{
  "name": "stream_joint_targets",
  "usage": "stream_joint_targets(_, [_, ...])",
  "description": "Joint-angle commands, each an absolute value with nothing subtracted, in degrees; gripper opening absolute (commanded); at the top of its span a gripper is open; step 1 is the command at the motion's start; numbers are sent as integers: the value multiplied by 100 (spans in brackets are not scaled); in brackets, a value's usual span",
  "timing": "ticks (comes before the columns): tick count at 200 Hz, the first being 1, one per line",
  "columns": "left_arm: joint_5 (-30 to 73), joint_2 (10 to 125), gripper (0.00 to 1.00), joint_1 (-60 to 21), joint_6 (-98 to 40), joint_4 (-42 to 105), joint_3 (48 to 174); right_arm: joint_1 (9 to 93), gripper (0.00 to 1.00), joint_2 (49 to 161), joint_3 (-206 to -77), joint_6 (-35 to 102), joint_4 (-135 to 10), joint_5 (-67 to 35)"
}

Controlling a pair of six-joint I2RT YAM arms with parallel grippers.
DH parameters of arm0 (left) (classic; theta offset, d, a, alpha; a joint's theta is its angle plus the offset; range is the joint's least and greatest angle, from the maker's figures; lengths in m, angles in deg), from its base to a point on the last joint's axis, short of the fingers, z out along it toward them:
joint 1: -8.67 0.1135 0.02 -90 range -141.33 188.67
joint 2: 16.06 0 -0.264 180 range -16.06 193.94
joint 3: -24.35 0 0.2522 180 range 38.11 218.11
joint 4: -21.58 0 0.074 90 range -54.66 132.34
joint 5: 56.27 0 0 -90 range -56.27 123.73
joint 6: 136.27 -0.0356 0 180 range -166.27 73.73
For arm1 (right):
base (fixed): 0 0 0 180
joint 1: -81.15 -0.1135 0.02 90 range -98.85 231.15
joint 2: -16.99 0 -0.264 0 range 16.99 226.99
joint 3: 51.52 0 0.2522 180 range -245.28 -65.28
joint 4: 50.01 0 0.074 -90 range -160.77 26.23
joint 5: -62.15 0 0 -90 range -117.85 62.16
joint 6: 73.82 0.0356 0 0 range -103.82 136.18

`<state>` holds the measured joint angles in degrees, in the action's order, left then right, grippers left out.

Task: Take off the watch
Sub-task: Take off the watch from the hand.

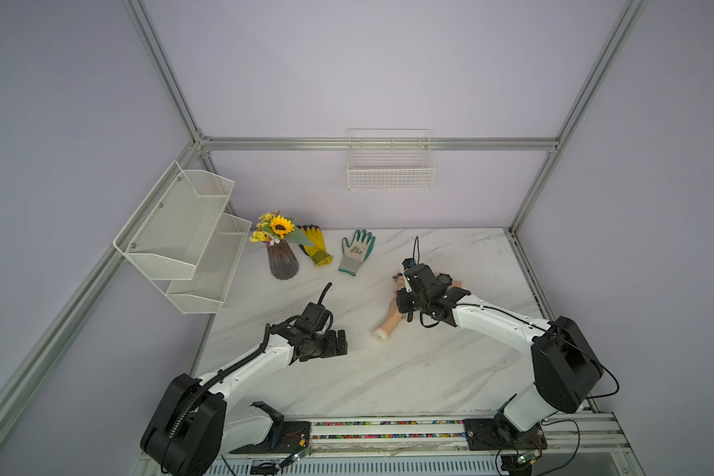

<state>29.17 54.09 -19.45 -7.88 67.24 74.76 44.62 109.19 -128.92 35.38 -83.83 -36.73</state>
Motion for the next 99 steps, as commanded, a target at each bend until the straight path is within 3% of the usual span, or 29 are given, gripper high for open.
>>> stream_joint_targets(1, [3030, 5475, 100, -1902, -696, 6562, 7625, 4406, 0, 11077, -13330, 3570, -9409, -4265])
stream_joint_targets(23, [3052, 5474, 100, -1902, -699, 6604, 7648, 4399, 0, 10914, -13715, 3496, -9500, -4178])
stream_joint_targets(46, [3125, 5123, 100, -1893, -704, 6581, 7622, 4403, 0, 10433, -14047, 3411, -8981, -3236])
stream_joint_targets(78, [3434, 4018, 100, -1895, -750, 6661, 7642, 4406, 0, 10045, -14100, 3695, -7494, -1935])
stream_joint_targets(99, [3845, 3213, 100, -1880, -725, 6891, 7734, 4395, 0, 10047, -13603, 4444, -5643, -1016])
